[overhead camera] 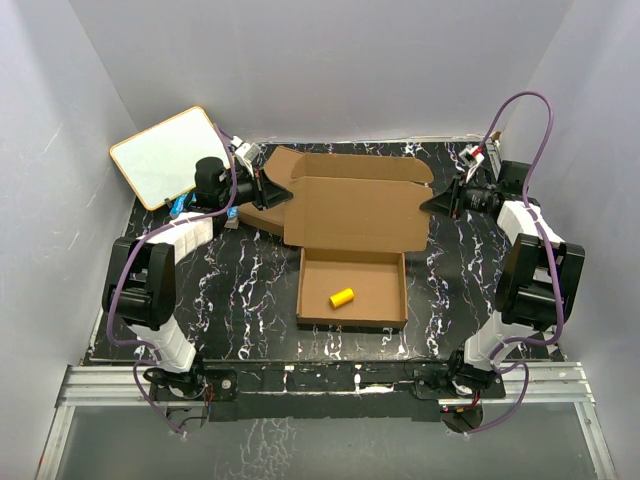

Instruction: Fold the paper box

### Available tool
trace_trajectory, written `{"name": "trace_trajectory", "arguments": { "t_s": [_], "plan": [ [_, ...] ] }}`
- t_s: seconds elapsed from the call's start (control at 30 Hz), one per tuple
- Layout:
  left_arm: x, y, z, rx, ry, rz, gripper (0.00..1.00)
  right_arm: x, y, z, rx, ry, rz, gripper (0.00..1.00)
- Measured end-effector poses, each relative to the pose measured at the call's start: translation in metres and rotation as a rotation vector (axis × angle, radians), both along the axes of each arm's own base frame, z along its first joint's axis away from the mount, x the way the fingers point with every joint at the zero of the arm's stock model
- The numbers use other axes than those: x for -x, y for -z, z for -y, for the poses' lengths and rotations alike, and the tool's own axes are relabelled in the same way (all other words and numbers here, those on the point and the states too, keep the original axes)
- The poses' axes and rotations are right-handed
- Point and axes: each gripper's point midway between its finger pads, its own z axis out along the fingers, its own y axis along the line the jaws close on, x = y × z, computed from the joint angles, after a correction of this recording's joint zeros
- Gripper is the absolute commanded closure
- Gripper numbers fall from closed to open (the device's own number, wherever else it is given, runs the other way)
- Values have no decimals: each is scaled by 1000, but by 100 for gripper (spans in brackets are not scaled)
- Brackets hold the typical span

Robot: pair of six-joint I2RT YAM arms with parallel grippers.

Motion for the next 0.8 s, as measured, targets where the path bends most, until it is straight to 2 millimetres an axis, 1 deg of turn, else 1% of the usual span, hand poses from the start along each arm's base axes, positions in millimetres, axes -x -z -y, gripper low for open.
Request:
{"name": "trace_trajectory", "arguments": {
  "t_s": [0.07, 0.13, 0.23, 0.3, 0.4, 0.53, 0.6, 0.67, 0.77, 0.8],
  "plan": [
    [0, 0, 0, 0, 0, -1, 100, 1, 1, 0, 5, -4, 3, 91],
    [1, 0, 0, 0, 0, -1, 100, 2, 0, -1, 6, -10, 9, 92],
    [3, -1, -1, 0, 0, -3, 84, 5, -4, -1, 14, -16, 27, 92],
    [9, 0, -2, -1, 2, -8, 80, 7, -9, -2, 23, -19, 46, 92],
    [17, 3, -2, 4, 15, -22, 76, 8, -15, -2, 40, -23, 83, 92],
    [22, 5, 0, 10, 35, -38, 75, 9, -16, -1, 57, -32, 107, 92],
    [24, 4, 0, 13, 48, -40, 77, 11, -15, -2, 59, -38, 113, 92],
    [25, 4, 1, 16, 60, -42, 81, 12, -14, -2, 59, -45, 114, 92],
    [25, 2, 3, 26, 73, -48, 99, 14, -14, -3, 61, -50, 117, 92],
    [26, 2, 4, 29, 78, -51, 100, 14, -14, -3, 62, -50, 116, 92]
  ]
}}
